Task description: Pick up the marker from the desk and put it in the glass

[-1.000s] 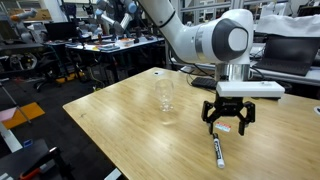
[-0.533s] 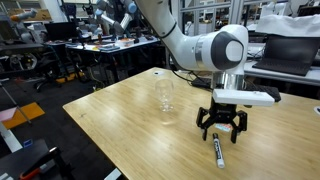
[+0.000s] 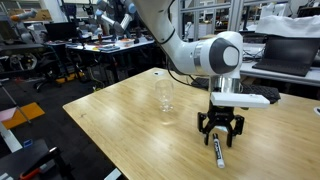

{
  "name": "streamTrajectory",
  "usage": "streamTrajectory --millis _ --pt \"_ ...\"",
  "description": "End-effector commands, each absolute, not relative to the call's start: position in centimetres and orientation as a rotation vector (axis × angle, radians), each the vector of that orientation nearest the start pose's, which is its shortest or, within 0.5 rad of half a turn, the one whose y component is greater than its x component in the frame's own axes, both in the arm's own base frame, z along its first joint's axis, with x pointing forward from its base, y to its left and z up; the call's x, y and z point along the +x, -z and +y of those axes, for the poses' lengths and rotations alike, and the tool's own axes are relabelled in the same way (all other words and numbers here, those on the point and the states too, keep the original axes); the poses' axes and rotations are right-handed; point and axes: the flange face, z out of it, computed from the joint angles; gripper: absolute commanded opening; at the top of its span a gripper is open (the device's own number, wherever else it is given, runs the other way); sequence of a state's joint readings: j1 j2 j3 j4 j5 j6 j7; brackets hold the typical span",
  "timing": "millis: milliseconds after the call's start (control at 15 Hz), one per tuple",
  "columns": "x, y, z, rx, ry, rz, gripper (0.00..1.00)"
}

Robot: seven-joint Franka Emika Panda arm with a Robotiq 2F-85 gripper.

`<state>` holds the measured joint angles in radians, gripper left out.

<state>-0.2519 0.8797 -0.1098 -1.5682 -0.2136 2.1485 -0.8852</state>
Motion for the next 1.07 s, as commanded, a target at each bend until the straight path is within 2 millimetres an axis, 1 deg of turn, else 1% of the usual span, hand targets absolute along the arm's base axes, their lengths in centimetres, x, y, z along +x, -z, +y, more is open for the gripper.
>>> streamTrajectory --millis 0,400,467,533,600,667,800,1000 --pt "61.8 -10.4 -23.5 -2.948 -0.652 -1.041 0.45" --pt "61.7 -10.1 -23.6 -2.983 -0.693 -1.021 0.02" --pt "61.7 -10.0 -23.6 -2.987 -0.7 -1.019 0.01" --pt "61.7 -10.1 -23.6 -2.989 -0.702 -1.019 0.04" --pt "61.8 -10.3 -23.5 -2.991 -0.698 -1.021 0.05" --pt "61.9 -11.4 -23.5 -2.997 -0.644 -1.032 0.05" --pt "62.0 -14.2 -23.8 -3.04 -0.524 -1.053 0.05" --pt "62.1 -20.8 -24.9 -3.152 -0.278 -1.069 0.05"
